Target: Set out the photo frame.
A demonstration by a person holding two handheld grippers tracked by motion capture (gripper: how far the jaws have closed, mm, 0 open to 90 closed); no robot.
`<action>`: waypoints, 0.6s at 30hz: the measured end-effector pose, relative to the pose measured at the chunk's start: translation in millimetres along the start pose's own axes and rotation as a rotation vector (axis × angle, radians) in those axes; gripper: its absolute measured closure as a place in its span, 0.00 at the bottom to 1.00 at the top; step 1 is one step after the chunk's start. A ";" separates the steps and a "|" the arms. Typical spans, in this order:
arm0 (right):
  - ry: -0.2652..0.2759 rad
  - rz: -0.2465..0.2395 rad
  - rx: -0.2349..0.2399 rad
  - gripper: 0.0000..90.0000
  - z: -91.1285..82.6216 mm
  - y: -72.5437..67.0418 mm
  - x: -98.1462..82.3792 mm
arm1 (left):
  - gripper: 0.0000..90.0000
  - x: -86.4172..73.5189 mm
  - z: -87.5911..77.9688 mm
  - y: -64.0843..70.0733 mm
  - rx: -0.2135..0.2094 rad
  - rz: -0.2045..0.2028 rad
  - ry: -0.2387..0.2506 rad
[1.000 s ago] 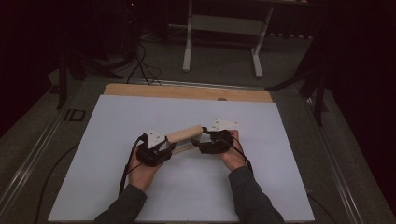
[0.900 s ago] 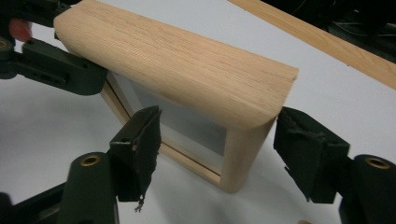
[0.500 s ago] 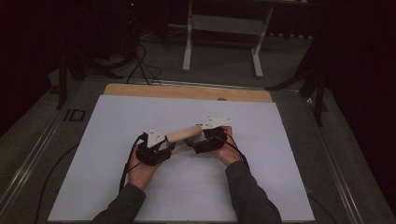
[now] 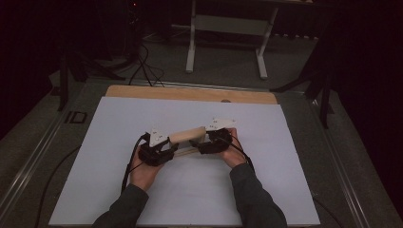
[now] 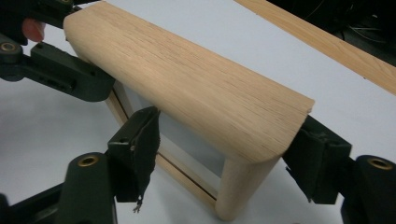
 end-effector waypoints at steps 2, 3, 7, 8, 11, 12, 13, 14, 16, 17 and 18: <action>-0.001 0.008 -0.003 0.35 -0.6 0.3 -0.7 | 0.62 1.4 1.5 -1.3 -0.015 -0.011 0.001; -0.001 0.011 -0.005 0.35 -0.7 0.5 -0.9 | 0.62 2.1 2.3 -1.9 -0.021 -0.018 0.003; 0.000 0.019 -0.011 0.35 -1.5 1.4 -1.7 | 0.61 3.6 4.2 -2.9 -0.031 -0.019 0.005; 0.002 0.022 -0.013 0.35 -1.6 1.6 -1.8 | 0.61 4.0 4.7 -3.3 -0.033 -0.017 0.006; 0.004 0.035 -0.017 0.35 -2.2 2.2 -2.1 | 0.61 5.1 6.1 -4.5 -0.037 -0.011 0.009; 0.005 0.037 -0.018 0.36 -2.4 2.6 -2.2 | 0.61 5.6 6.7 -4.9 -0.038 -0.008 0.011; 0.006 0.041 -0.019 0.36 -2.6 2.9 -2.3 | 0.61 6.1 7.5 -5.2 -0.040 -0.005 0.014; 0.008 0.046 -0.019 0.36 -2.9 3.2 -2.4 | 0.61 6.9 8.4 -5.5 -0.041 -0.005 0.019; 0.012 0.055 -0.021 0.36 -3.4 4.3 -2.6 | 0.61 8.1 9.7 -5.9 -0.040 0.003 0.019; 0.014 0.059 -0.024 0.36 -3.8 4.8 -2.9 | 0.61 8.8 10.3 -5.9 -0.040 0.008 0.020; 0.015 0.062 -0.026 0.36 -4.0 5.1 -3.1 | 0.61 9.6 11.0 -6.1 -0.038 0.013 0.021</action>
Point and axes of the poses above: each handheld gripper's, and its own axes: z roughly forward along the jaws, x roughly out of its top, y roughly to its right, the point moved 7 cm from there along z, roughly forward along the jaws, and after that the axes turned 8 degrees about -y, right-handed, at the moved point
